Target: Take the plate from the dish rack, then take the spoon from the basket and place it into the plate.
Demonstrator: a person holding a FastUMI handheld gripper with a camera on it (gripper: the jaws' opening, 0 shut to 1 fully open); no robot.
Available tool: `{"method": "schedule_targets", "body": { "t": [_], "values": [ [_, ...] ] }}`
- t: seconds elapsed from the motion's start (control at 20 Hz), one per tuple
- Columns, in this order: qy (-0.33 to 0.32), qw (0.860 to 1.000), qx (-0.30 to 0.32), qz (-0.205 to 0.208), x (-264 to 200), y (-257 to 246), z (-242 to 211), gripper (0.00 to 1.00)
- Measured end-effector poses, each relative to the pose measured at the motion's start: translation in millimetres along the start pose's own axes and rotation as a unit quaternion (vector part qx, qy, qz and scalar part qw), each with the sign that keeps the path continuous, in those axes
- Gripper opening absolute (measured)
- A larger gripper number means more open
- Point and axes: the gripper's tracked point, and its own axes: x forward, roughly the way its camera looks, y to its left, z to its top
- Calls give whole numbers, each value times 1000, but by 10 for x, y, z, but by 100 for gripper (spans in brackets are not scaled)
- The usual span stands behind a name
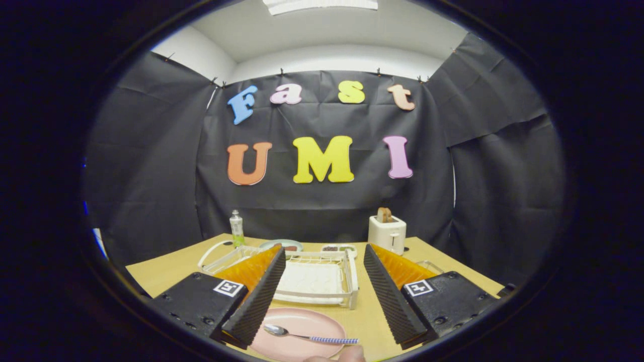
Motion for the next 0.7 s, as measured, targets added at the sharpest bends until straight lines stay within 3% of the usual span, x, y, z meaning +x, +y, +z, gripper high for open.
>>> {"method": "schedule_targets", "body": {
  "t": [0.2, 0.7],
  "values": [
    [-34, 999, -18, 2, -214, 4, 253, 100],
    [-17, 999, 17, 25, -731, 278, 135, 100]
  ]
}}
